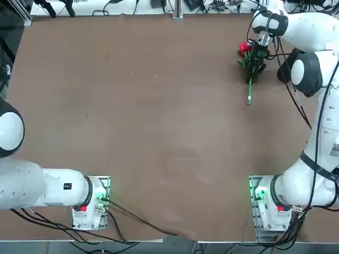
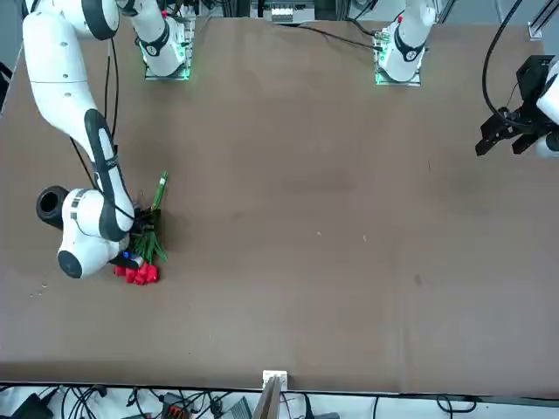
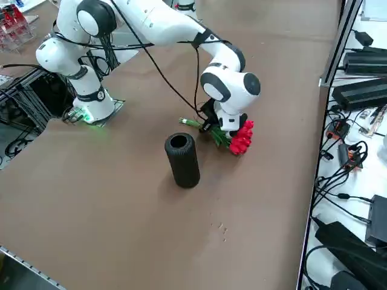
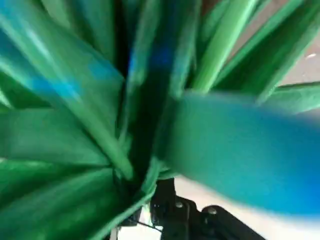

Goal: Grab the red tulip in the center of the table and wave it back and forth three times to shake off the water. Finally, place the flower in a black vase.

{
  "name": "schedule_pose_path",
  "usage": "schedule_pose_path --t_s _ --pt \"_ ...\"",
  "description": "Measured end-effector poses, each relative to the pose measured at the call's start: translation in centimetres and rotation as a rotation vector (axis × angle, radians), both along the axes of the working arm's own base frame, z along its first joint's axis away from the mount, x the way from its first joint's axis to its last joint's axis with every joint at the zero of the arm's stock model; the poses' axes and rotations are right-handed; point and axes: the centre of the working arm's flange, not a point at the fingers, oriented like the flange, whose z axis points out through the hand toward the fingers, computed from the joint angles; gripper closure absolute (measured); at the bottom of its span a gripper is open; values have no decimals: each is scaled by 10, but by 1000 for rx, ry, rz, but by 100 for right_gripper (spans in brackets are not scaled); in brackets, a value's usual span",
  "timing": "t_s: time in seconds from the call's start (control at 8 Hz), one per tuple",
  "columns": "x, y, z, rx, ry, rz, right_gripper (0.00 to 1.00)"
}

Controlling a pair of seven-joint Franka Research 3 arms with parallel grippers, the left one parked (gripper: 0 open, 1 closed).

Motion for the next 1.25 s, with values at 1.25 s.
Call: schedule_pose_path --t_s 1.25 --pt "24 -68 356 -486 -700 -357 89"
